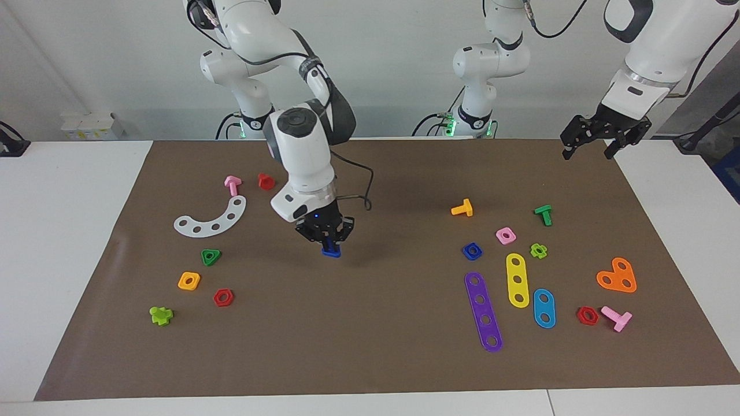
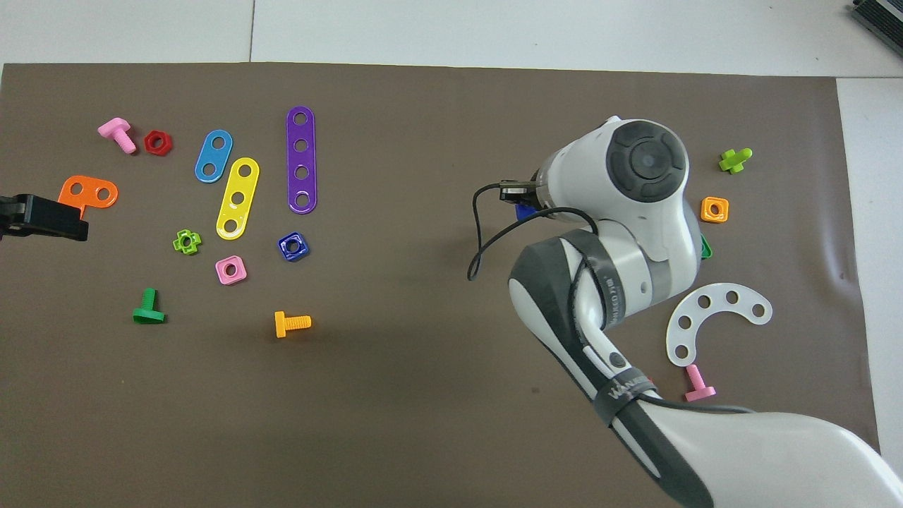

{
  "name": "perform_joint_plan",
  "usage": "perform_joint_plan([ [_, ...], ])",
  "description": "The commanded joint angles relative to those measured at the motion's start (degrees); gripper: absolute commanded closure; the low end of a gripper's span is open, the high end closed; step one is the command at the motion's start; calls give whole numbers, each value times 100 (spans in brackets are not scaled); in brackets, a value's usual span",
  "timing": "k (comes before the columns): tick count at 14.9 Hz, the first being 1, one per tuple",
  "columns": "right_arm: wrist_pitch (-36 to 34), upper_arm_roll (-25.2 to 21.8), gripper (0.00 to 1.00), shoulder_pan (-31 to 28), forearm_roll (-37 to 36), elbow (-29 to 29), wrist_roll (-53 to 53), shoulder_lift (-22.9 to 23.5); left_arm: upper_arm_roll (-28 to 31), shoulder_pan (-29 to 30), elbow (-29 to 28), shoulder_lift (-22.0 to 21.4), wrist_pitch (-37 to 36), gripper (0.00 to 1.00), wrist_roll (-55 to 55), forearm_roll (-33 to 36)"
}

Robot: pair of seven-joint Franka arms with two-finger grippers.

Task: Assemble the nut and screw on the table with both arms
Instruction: 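Lift and carry the blue nut toward the table centre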

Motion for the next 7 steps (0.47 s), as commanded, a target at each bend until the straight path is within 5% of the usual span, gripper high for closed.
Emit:
perform_joint_plan([
  [1,81,-28,100,434,-329,850,978,891,-7,54,-198,-180,81,0,40,-48],
  [7,449,-19,100,909,-427,685,1710,1033,-7,54,-207,-171,81,0,40,-48],
])
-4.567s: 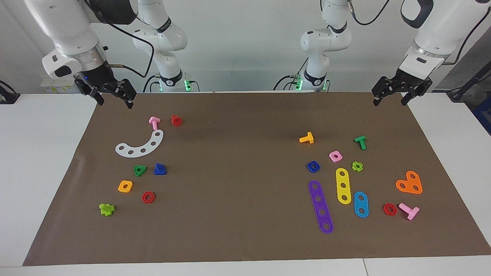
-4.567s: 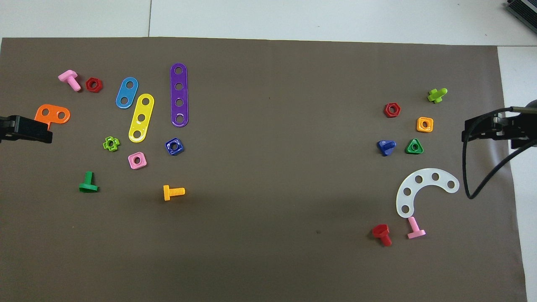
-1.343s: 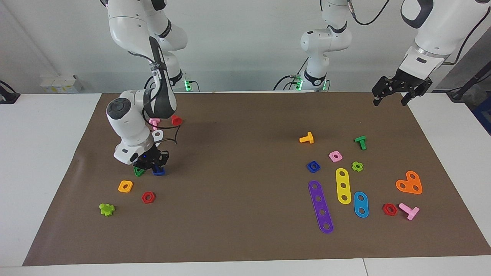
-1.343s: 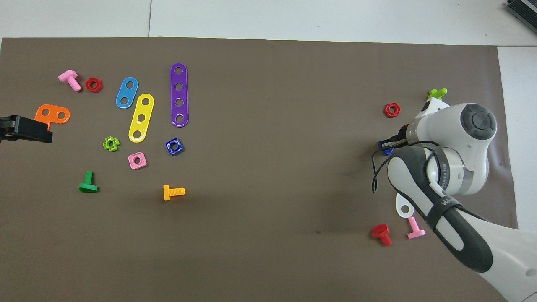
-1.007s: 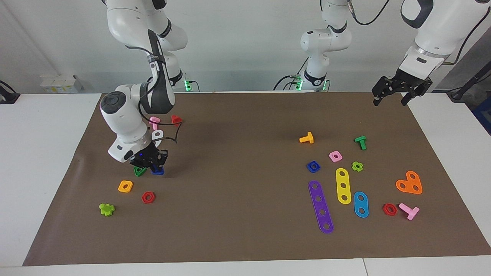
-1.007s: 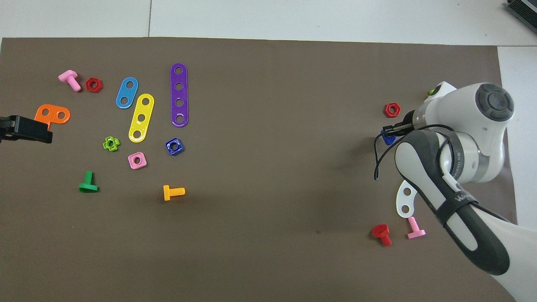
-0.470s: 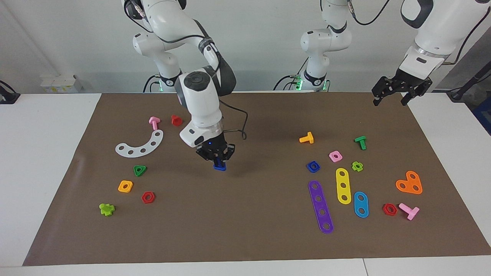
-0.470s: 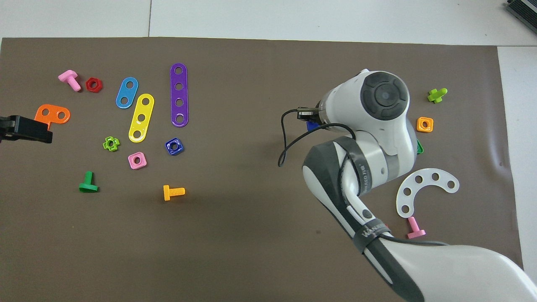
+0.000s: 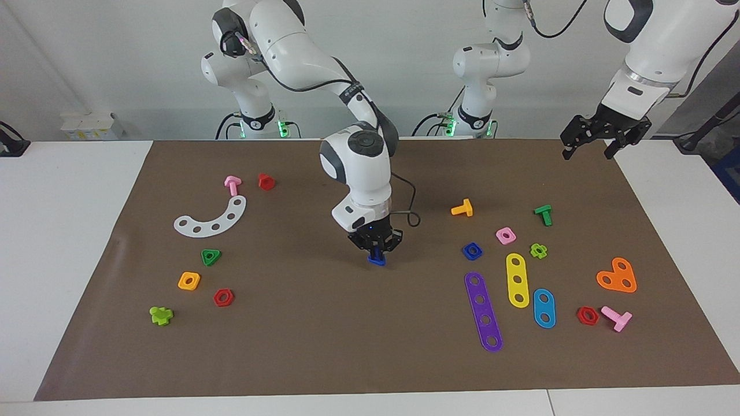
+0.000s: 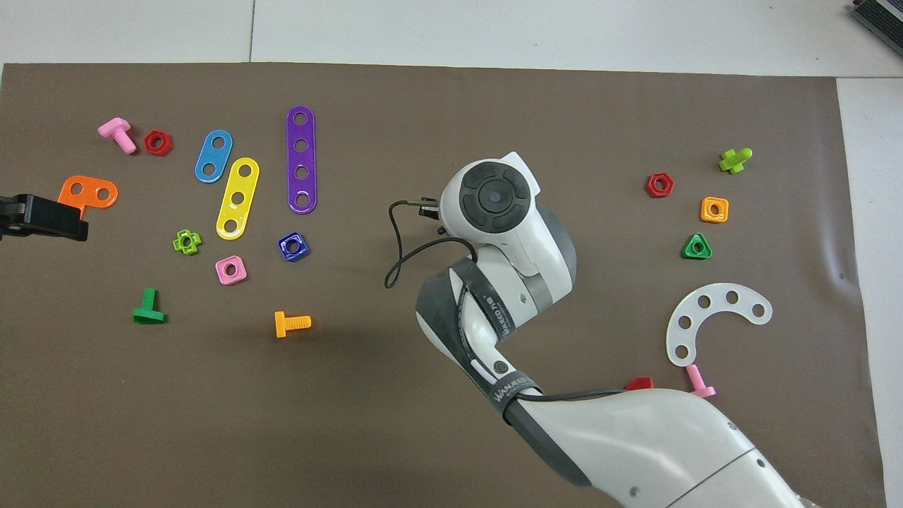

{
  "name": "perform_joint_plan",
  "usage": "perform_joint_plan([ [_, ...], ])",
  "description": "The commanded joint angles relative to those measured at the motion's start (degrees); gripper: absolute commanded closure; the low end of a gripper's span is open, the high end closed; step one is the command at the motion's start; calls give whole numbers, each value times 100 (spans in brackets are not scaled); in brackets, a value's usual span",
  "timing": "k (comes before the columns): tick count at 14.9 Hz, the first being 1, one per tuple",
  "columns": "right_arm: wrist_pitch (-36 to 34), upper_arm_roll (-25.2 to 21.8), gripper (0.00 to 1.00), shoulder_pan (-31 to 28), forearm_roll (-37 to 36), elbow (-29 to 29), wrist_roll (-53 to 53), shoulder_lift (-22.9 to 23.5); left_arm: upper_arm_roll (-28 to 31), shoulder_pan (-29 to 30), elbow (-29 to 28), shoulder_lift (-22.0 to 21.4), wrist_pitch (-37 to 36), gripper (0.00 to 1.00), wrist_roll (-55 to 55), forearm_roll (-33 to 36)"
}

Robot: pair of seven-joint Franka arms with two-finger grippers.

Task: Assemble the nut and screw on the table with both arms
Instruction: 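Lift and carry the blue nut toward the table centre, then set the blue nut down, open and withdraw the right gripper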

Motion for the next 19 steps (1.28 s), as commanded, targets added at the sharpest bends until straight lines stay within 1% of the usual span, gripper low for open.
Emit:
perform_joint_plan([
  [1,298,-17,100,169,-100,-1,348,162,-7,54,-207,-171,81,0,40,-48],
  [5,405,-17,100,169,-266,-71,365,223,-7,54,-207,-171,81,0,40,-56],
  [7,598,-17,99,187,-311,-220,356,233,-7,54,-198,-171,81,0,40,-48],
  [8,608,-17,60,187,-311,-246,365,233,-7,54,-198,-171,81,0,40,-56],
  [9,608,-17,33,196,-311,-264,365,233,-7,54,-198,-179,81,0,40,-48],
  [10,599,-17,0,196,-311,-264,365,233,-7,54,-207,-171,81,0,40,-48],
  [13,485,-43,0,152,-311,-185,365,128,-15,-16,-198,-171,81,0,40,-56],
  [15,240,-87,0,-23,-302,-238,313,-336,-15,1,-198,-171,81,0,40,-48],
  [17,-146,-70,0,-418,-259,-238,243,-802,-15,45,-190,-171,125,0,40,-48],
  [19,-516,-70,0,-708,-223,-238,85,-1111,-24,-25,-207,-179,82,0,23,-48],
])
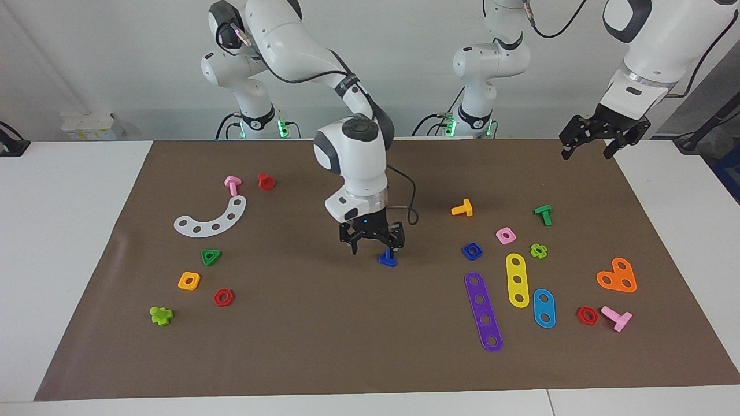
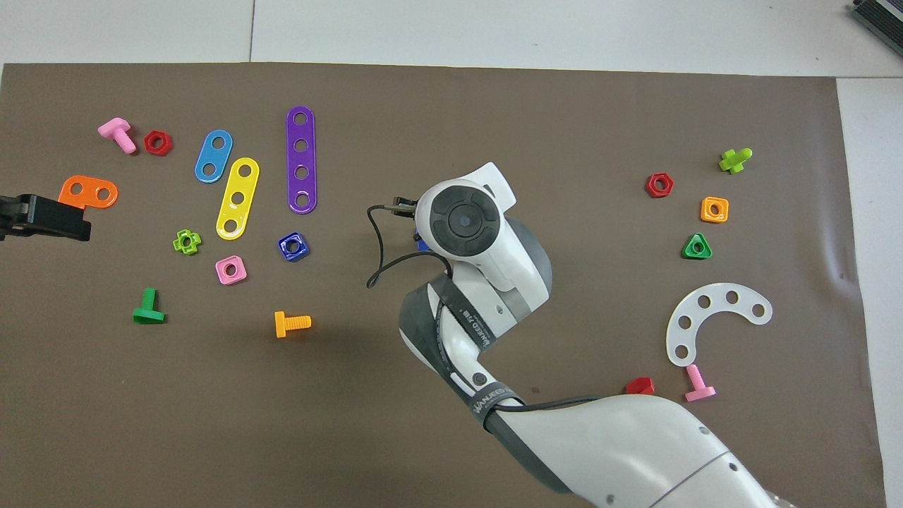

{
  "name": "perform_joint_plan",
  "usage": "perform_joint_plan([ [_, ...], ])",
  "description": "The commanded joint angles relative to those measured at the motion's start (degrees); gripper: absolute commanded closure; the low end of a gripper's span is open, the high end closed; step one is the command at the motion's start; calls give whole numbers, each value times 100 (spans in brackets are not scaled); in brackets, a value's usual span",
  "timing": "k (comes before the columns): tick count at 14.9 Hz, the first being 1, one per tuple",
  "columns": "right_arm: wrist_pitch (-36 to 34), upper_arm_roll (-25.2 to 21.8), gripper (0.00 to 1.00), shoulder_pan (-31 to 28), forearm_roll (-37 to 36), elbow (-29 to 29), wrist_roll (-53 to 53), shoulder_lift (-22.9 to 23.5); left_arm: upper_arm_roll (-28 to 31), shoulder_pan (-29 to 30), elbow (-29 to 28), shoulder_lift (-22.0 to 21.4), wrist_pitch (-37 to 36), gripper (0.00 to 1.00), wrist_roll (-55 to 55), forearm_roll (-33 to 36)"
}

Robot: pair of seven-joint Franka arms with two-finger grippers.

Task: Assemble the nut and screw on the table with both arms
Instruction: 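Set the blue nut down, open and withdraw the right gripper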

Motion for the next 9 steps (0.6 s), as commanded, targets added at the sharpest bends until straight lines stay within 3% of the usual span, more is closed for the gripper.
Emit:
perform_joint_plan([
  [1,-509,95,0,-524,-34,-164,-276,-599,4,-41,-216,-188,58,0,31,-56],
  [9,-2995,95,0,-1948,467,-278,-2482,-1847,-4,-41,-627,-372,390,0,23,-57],
])
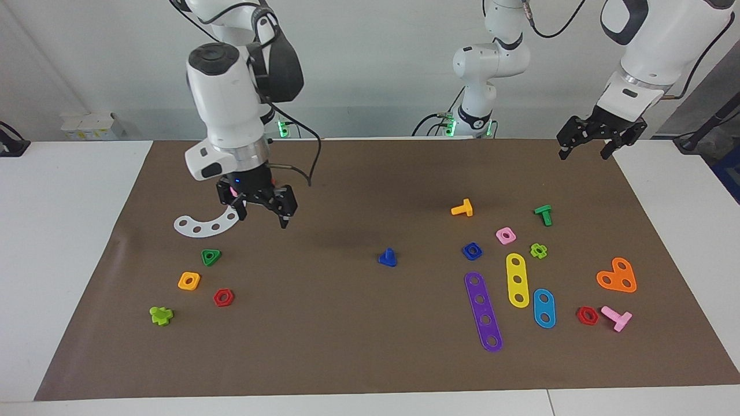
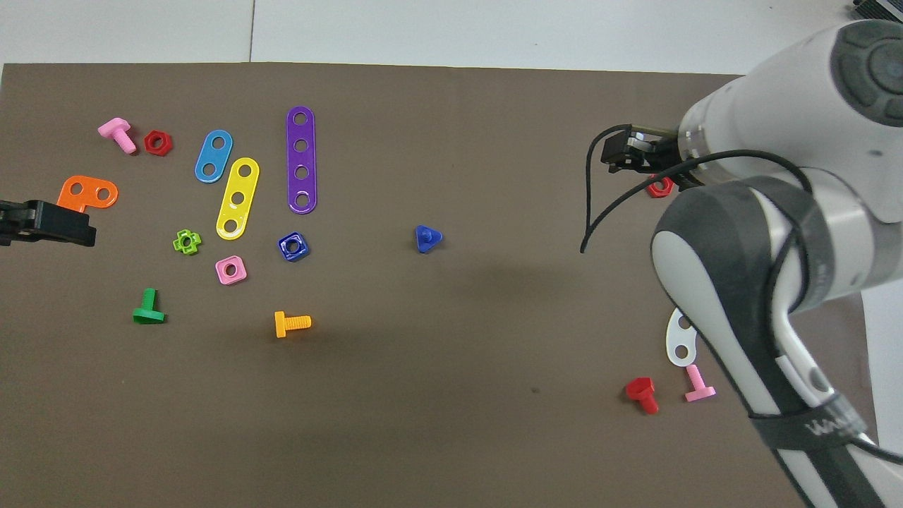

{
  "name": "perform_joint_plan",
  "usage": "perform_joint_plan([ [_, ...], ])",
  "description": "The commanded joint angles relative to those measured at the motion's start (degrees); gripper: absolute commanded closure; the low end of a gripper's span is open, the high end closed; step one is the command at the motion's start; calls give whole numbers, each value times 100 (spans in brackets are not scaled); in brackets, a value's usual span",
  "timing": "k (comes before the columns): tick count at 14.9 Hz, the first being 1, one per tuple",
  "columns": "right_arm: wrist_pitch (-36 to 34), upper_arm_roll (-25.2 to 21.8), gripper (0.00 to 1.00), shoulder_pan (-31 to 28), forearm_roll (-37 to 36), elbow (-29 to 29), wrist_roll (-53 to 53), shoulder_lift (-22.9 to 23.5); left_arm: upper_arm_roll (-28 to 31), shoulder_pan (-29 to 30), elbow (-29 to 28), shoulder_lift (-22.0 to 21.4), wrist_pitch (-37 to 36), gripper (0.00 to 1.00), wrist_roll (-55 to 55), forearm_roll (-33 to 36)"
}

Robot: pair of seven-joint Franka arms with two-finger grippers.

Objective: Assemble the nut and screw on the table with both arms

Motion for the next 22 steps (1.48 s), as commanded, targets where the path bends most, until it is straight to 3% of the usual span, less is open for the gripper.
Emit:
perform_joint_plan([
  [1,-693,92,0,-457,166,-327,-683,-441,8,-51,-666,-372,465,0,5,-57],
  [5,-1309,83,0,-1125,166,-547,-1729,-784,-36,-261,-967,-295,730,0,-30,-109],
  [10,-1522,74,0,-1644,158,-539,-2303,-916,-36,-806,-967,373,1370,2,-1179,-118],
  [14,-1653,92,0,-1575,70,-21,-2277,-934,-36,-991,-1071,874,2073,6,-2189,-127],
  [17,-1671,127,0,-1566,70,6,-2268,-934,-36,-1009,-1537,936,2881,8,-3234,-118],
  [22,-1636,136,0,-1584,122,-187,-2373,-1057,-18,-1272,-1573,1446,3235,15,-4397,-118],
])
